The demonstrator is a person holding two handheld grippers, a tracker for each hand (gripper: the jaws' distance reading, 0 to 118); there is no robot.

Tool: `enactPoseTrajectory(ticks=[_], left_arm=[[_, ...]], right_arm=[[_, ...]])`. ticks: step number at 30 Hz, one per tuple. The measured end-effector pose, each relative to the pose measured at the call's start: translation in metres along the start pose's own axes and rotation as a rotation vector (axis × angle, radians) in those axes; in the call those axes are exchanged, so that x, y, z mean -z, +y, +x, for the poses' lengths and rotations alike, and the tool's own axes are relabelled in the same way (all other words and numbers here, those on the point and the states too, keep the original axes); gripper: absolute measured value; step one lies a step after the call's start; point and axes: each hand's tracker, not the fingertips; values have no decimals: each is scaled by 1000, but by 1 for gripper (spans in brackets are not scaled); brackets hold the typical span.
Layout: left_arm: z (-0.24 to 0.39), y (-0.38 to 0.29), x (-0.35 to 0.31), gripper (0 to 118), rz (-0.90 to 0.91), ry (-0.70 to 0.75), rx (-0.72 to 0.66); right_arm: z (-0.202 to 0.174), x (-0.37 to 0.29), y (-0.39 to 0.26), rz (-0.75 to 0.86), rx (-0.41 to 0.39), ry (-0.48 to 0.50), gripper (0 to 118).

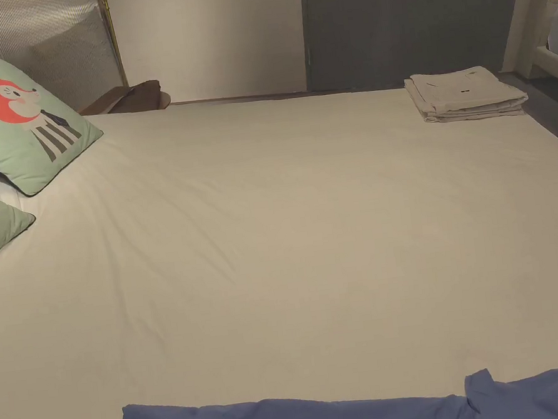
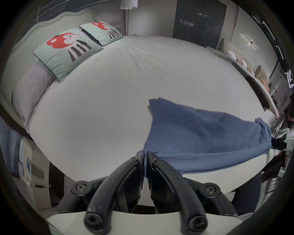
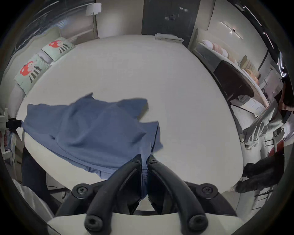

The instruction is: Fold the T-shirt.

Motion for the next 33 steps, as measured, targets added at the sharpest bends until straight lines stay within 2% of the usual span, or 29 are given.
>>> enactPoseTrajectory(ticks=[3,7,8,9,10,11,12,13,16,19,22,23,25,26,27,28,29,30,33], left_arm=[[2,-5,4,1,-3,22,19],[6,-9,4,1,7,32,39],[7,-10,3,9,21,29,38],[7,-9,0,26,45,30,36],[8,-8,-5,52,78,34,30],[8,-7,-9,83,122,25,24],[9,-5,-16,99,179,3,15],[11,0,-26,102,230,-8,-4],[24,15,-51,102,428,-38,-37],[49,31,-65,102,590,-28,-14],[73,43,-71,101,660,-27,4],[79,46,-72,98,664,-34,3],[90,49,-76,96,692,-54,5],[90,51,-74,85,706,-62,4],[94,52,-75,67,724,-55,6],[96,52,-75,41,733,-45,1],[96,53,-74,9,740,-45,-8],[94,53,-74,1,751,-52,-25],[84,54,-73,0,728,-102,-36]], right_arm=[[1,7,-10,-17,16,-8,2],[-3,10,-16,9,-2,-31,3],[-2,10,-16,20,2,-31,9],[-6,2,-16,28,11,-37,26],[-6,-1,-17,44,10,-54,50],[-6,-4,-17,79,10,-75,78],[-6,-11,-17,128,16,-72,86],[-5,-16,-18,210,34,-57,85],[-21,-40,-3,414,89,-70,85],[-48,-55,20,588,132,-99,85],[-76,-59,42,694,183,-102,84],[-83,-60,48,706,202,-94,80],[-97,-56,59,721,207,-79,78],[-102,-56,62,732,206,-78,66],[-109,-54,65,741,203,-79,48],[-115,-53,67,750,205,-88,26],[-115,-48,67,761,202,-90,6],[-119,-47,67,775,200,-92,0],[-126,-48,68,791,184,-81,0]])
